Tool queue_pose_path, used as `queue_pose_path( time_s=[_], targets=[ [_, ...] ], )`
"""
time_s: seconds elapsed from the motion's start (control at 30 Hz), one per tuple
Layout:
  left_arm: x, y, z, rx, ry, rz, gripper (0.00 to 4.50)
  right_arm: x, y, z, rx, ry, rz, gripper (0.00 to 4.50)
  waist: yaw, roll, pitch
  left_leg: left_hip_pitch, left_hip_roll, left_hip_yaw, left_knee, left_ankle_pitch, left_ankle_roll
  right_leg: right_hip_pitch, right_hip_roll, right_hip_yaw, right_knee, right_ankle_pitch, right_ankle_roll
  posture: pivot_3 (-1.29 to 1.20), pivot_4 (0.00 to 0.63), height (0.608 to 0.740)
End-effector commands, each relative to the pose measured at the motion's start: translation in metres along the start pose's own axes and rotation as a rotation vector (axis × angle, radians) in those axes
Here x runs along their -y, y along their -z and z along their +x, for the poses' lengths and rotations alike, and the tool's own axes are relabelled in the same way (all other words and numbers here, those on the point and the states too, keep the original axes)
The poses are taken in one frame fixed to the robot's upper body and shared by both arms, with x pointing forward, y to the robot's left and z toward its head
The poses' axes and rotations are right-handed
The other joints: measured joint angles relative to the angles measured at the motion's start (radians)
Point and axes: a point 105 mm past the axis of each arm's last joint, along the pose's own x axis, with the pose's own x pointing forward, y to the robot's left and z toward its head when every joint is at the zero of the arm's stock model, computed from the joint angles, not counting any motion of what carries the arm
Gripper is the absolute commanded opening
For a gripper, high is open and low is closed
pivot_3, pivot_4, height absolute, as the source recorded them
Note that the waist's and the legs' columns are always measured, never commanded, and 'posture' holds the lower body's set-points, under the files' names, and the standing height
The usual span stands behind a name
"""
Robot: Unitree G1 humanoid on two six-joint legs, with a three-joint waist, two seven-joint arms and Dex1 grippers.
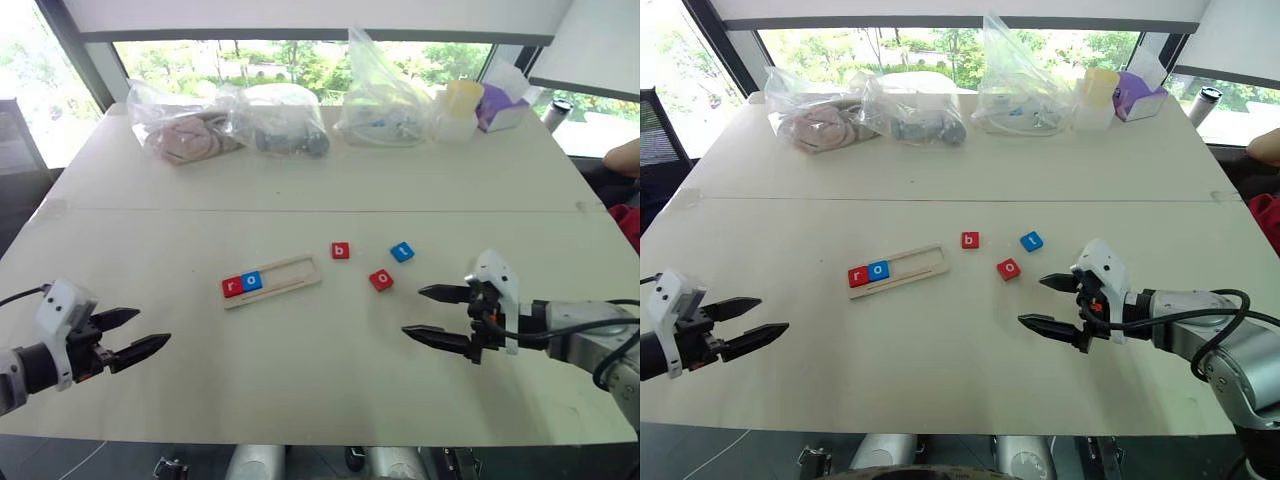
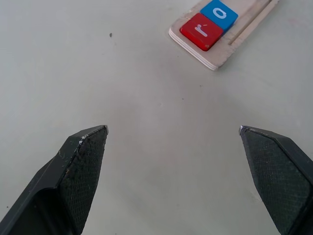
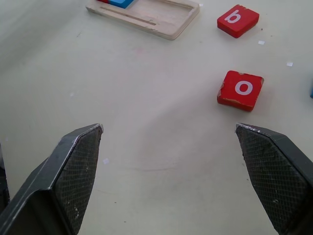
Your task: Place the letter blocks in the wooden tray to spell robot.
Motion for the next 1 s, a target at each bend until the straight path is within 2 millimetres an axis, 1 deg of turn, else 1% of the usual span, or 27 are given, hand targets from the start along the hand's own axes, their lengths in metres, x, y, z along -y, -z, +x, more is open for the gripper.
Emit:
queue_pose_path(
  time_s=[0.03,0.17,0.23,0.33,0.4,0.5,0.6,0.7,0.77,0.83,0.9,1.0],
  targets=[
    [-0.005,-0.011,-0.006,0.025,-0.042,0.06,4.5,0.001,-0.006,0.0,0.021,-0.001,-0.019,4.44,0.0,0.0,0.0,0.0,0.0,0.0,0.0,0.0,0.0,0.0,0.0,0.0,0.0,0.0,0.0,0.0,0.15,0.74],
    [-0.01,-0.017,-0.007,0.035,-0.044,0.057,4.5,0.003,-0.008,0.0,0.023,0.003,-0.03,4.44,0.0,0.0,0.0,0.0,0.0,0.0,0.0,0.0,0.0,0.0,0.0,0.0,0.0,0.0,0.0,0.0,0.15,0.74],
    [-0.015,-0.018,-0.007,0.021,-0.061,0.07,4.5,0.006,-0.01,0.001,0.02,0.018,-0.03,4.44,0.0,0.0,0.0,0.0,0.0,0.0,0.0,0.0,0.0,0.0,0.0,0.0,0.0,0.0,0.0,0.0,0.15,0.74],
    [-0.023,-0.02,-0.007,-0.031,-0.062,0.122,4.5,0.007,-0.009,0.003,0.001,0.024,-0.033,4.44,-0.001,0.0,0.0,0.0,0.0,0.001,0.0,0.0,0.0,0.0,0.001,-0.001,0.0,0.0,0.0,0.0,0.15,0.74],
    [-0.025,-0.027,-0.006,-0.056,-0.038,0.173,4.5,0.005,-0.011,0.005,-0.012,0.012,-0.029,4.44,-0.001,0.0,0.0,0.0,0.0,0.002,0.0,0.0,0.0,0.0,0.001,-0.001,0.0,0.0,0.0,0.0,0.15,0.74],
    [-0.018,-0.043,0.001,-0.071,0.043,0.236,4.5,-0.002,-0.022,0.012,-0.01,-0.041,-0.026,4.44,0.0,0.001,0.001,0.0,0.0,0.003,0.0,0.0,0.0,0.0,0.0,-0.001,0.001,0.0,0.0,0.0,0.15,0.74],
    [-0.009,-0.04,0.009,-0.125,0.156,0.235,4.5,-0.01,-0.029,0.026,-0.024,-0.072,-0.067,4.44,-0.003,0.001,0.0,-0.001,0.0,0.003,0.0,0.0,0.0,-0.001,0.0,-0.001,0.0,0.0,0.0,0.0,0.15,0.74],
    [-0.012,-0.031,0.025,-0.173,0.186,0.301,4.5,-0.021,-0.029,0.041,-0.032,-0.108,-0.092,4.44,-0.005,0.001,0.0,0.0,0.0,0.004,-0.003,0.0,0.0,-0.002,0.0,-0.001,0.0,0.002,-0.004,0.0,0.15,0.74],
    [-0.007,-0.033,0.037,-0.163,0.234,0.331,4.5,-0.033,-0.027,0.049,-0.037,-0.149,-0.113,4.44,-0.004,0.001,0.0,0.0,-0.001,0.005,-0.006,0.0,0.0,-0.003,0.0,-0.001,0.0,0.002,-0.004,0.0,0.15,0.74],
    [-0.003,-0.038,0.047,-0.135,0.257,0.331,4.5,-0.038,-0.025,0.053,-0.039,-0.159,-0.12,4.44,0.0,0.001,0.0,0.0,-0.001,0.005,-0.008,0.0,0.0,-0.004,0.001,-0.001,0.0,0.004,0.0,0.0,0.15,0.74],
    [0.005,-0.038,0.07,-0.111,0.299,0.381,4.5,-0.045,-0.023,0.056,-0.039,-0.172,-0.142,4.44,0.002,0.0,0.0,-0.001,-0.001,0.005,-0.009,0.0,0.0,-0.004,0.001,-0.001,0.0,0.005,0.0,0.0,0.15,0.74],
    [0.011,-0.04,0.092,-0.077,0.322,0.433,4.5,-0.049,-0.023,0.057,-0.032,-0.172,-0.154,4.44,0.0,0.0,0.0,-0.001,-0.002,0.006,-0.008,0.001,0.0,-0.004,0.001,-0.001,0.0,0.005,0.001,0.0,0.15,0.74]
  ],
)
